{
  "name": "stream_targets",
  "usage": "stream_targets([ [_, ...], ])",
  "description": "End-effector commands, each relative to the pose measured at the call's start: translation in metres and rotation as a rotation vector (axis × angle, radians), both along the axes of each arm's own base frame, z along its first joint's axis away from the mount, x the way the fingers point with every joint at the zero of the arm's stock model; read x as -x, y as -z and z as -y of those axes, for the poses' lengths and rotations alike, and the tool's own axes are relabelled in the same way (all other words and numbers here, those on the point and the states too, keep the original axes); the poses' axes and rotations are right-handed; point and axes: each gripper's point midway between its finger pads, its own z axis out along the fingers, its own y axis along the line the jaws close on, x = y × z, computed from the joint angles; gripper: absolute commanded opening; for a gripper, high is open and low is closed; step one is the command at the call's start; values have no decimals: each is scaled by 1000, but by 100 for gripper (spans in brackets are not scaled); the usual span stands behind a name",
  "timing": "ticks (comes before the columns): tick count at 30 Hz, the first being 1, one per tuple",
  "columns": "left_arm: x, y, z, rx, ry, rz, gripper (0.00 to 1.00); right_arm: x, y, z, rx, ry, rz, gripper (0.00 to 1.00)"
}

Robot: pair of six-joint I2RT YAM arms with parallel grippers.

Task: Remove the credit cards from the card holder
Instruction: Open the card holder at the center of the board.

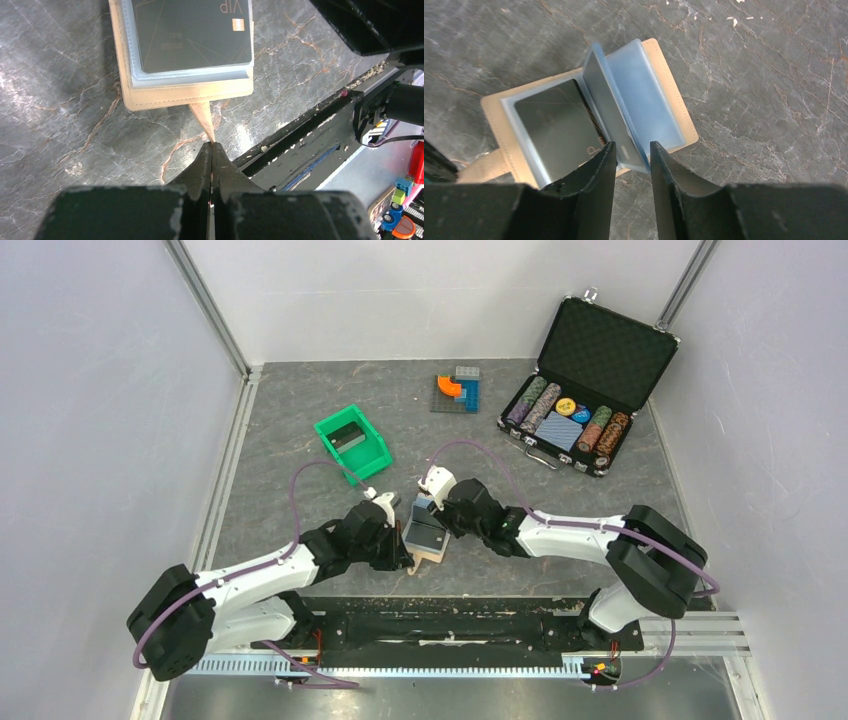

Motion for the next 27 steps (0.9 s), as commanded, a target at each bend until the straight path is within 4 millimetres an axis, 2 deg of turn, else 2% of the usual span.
stream_targets([
  [1, -8, -2, -5, -38, -18, 37, 2, -15, -1, 0, 24, 25, 11, 29],
  [3, -11, 0, -9, -61, -42, 39, 2, -15, 1, 1, 16, 22, -9, 23],
  [6, -19, 2, -22, -128, -99, 46, 2, -14, 5, 5, -16, 23, -58, 3],
  [7, -24, 3, -28, -159, -128, 55, 2, -11, 7, 6, -28, 25, -77, 0],
  [9, -31, 3, -39, -204, -174, 59, 2, -6, 10, 13, -55, 49, -129, 0],
  [12, -42, 0, -43, -190, -212, 46, 4, 8, 15, 21, -108, 100, -204, 0],
  [17, -54, -8, -32, -115, -208, 35, 18, 37, 29, 36, -231, 284, -389, 0],
  [23, -58, -14, -27, -142, -165, 30, 39, 58, 25, 46, -422, 467, -455, 0],
  [27, -64, -35, -23, -106, -169, 74, 42, 64, 27, 47, -479, 549, -480, 0],
])
